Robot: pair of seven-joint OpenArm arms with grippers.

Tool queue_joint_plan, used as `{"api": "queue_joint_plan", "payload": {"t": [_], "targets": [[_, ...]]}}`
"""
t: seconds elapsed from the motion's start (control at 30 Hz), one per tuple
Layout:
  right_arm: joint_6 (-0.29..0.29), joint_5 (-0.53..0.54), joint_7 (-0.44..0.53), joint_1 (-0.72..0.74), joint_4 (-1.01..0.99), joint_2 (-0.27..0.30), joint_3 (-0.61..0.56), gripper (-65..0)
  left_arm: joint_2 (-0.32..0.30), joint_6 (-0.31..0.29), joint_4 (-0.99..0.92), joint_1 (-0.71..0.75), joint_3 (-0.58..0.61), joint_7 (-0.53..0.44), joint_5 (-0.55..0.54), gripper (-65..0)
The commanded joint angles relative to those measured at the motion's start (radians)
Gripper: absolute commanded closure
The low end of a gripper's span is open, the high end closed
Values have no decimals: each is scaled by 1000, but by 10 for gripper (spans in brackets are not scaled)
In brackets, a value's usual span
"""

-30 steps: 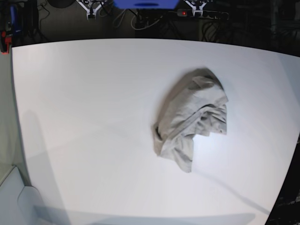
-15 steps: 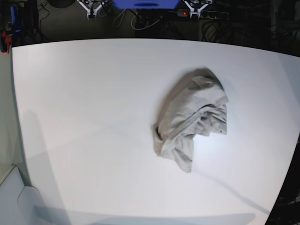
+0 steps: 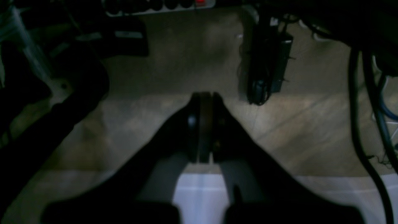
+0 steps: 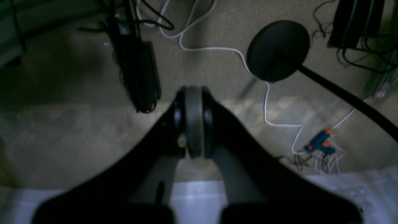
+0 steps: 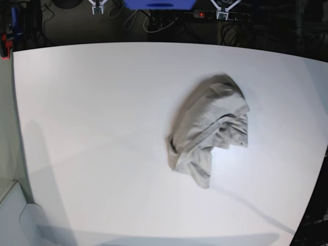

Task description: Layout the t-shirt on the table in an organized manner, then fold the t-shirt properly

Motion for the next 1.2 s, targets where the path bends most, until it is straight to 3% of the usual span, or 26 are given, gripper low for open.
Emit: {"api": "queue_joint_plan", "payload": {"t": [0.0,0.33,0.57,0.87,0.97,1.17], "targets": [[12,-2,7,-31,42,17,2,0,-17,4,36,24,-2,0,-1,0],[12,-1,7,-299,485,49,8,0,-74,4,409,217,-5,2,-4,0],[12,2,7,-485,804,69,10,0,-91,2,820,386,-169,155,-4,0],[12,2,7,-680,1200,124,11,0,-91,-1,1268,536,-291,265,-4,0],[12,2,-1,-720,1314,127,13,0,-91,-1,1356,564,-312,279,-4,0],[12,2,-116,-729,1481,127,11,0,-90,-1,1416,572,-321,276,-12,0]]}}
